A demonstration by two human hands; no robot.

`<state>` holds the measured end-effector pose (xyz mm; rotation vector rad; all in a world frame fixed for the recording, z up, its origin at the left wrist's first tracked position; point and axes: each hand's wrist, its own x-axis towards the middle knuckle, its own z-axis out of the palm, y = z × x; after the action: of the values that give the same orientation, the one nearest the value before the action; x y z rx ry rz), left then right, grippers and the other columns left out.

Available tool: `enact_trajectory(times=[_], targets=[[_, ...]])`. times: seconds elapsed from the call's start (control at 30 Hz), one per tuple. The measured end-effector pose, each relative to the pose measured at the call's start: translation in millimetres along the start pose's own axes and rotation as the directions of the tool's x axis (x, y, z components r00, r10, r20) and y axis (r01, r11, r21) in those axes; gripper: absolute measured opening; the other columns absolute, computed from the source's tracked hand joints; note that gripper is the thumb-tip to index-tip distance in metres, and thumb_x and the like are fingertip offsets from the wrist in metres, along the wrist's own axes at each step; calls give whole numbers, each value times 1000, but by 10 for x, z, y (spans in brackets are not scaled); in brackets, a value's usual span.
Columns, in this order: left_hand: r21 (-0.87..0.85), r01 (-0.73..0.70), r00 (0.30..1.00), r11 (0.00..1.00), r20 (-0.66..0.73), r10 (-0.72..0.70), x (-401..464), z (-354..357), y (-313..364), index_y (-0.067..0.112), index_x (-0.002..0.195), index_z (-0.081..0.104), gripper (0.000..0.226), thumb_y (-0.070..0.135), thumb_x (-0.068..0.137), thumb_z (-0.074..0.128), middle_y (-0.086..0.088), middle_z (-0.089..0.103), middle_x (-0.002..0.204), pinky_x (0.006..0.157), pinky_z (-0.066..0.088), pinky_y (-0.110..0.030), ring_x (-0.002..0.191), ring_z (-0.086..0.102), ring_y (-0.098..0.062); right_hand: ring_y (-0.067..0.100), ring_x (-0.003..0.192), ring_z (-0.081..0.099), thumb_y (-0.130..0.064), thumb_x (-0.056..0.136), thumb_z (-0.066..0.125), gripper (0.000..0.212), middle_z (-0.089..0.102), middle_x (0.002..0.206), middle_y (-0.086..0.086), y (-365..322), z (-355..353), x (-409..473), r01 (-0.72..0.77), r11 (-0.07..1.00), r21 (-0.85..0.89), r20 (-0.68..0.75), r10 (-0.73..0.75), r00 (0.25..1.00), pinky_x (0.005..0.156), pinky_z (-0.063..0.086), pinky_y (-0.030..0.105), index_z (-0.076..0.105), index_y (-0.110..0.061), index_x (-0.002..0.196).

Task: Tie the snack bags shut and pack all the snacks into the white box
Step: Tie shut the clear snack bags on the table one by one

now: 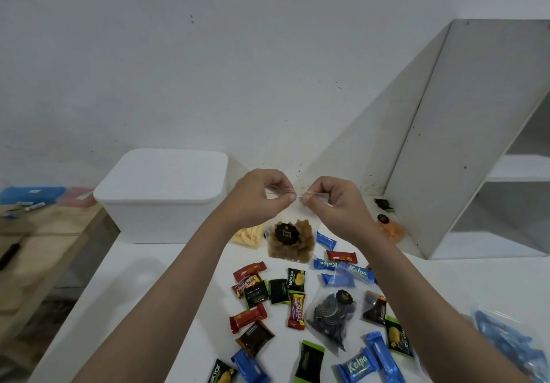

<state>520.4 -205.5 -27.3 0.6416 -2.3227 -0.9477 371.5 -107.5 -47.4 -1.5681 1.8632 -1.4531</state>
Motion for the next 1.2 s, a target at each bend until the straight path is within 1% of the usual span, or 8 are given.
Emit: enact_trajectory(times=[0.07,0.13,0.43,0.67,0.83,1.0,1.1,1.2], targets=[[-21,-15,1000,1000,-18,15,-17,19,6,32,71,60,21,16,84,66,14,66,78,82,46,-20,85,62,-1,1,69,59,-11,86,65,10,66,71,-2,-8,8,-10,8,1000,9,0,-8,1000,68,48,15,67,-8,77],[-41,-25,999,999,-49,23,-31,36,-2,30,70,60,22,13,83,65,13,65,76,80,45,-18,83,61,0,-1,72,61,-12,85,65,7,68,74,-5,-3,20,-15,25,1000,5,-20,-25,1000,68,47,10,69,-9,80],[-57,-25,990,998,-139,17,-38,52,-3,29,69,60,5,30,73,59,14,64,72,83,48,-27,82,61,0,-1,81,64,-11,84,64,8,69,78,-12,-39,113,1,76,997,-2,-102,-75,992,79,50,13,69,-16,82],[-70,1,991,998,-136,-10,-76,47,-84,25,70,62,13,18,80,64,14,65,72,82,46,-24,83,62,-1,2,80,65,-12,85,66,13,70,78,-10,-31,146,-22,39,998,43,-64,-36,997,80,51,23,68,-23,78],[-99,44,992,994,-114,-56,-97,-19,-122,24,67,62,20,11,82,64,20,64,68,78,42,-20,78,60,6,3,69,60,-14,85,68,6,70,75,-7,19,92,-50,-86,985,148,-80,98,992,73,51,31,70,-14,79],[-28,64,993,998,-101,-67,-124,-26,-115,25,65,63,8,30,71,61,21,65,69,96,45,-36,79,61,6,15,72,61,-14,84,69,8,72,79,5,18,76,-80,-107,985,133,-57,115,992,74,53,41,70,-11,77],[-38,73,993,997,-89,-76,-135,-18,-112,24,66,64,8,31,70,61,18,66,69,94,48,-36,79,62,3,13,71,60,-11,84,68,9,72,80,9,23,76,-82,-97,985,145,-60,107,992,70,52,37,68,-8,75],[-71,66,993,995,-91,-73,-135,-21,-127,22,68,65,10,23,78,67,14,66,71,86,49,-25,80,63,2,13,70,61,-11,85,68,9,71,79,10,5,70,-72,-99,983,158,-55,109,993,68,51,28,69,-10,76]])
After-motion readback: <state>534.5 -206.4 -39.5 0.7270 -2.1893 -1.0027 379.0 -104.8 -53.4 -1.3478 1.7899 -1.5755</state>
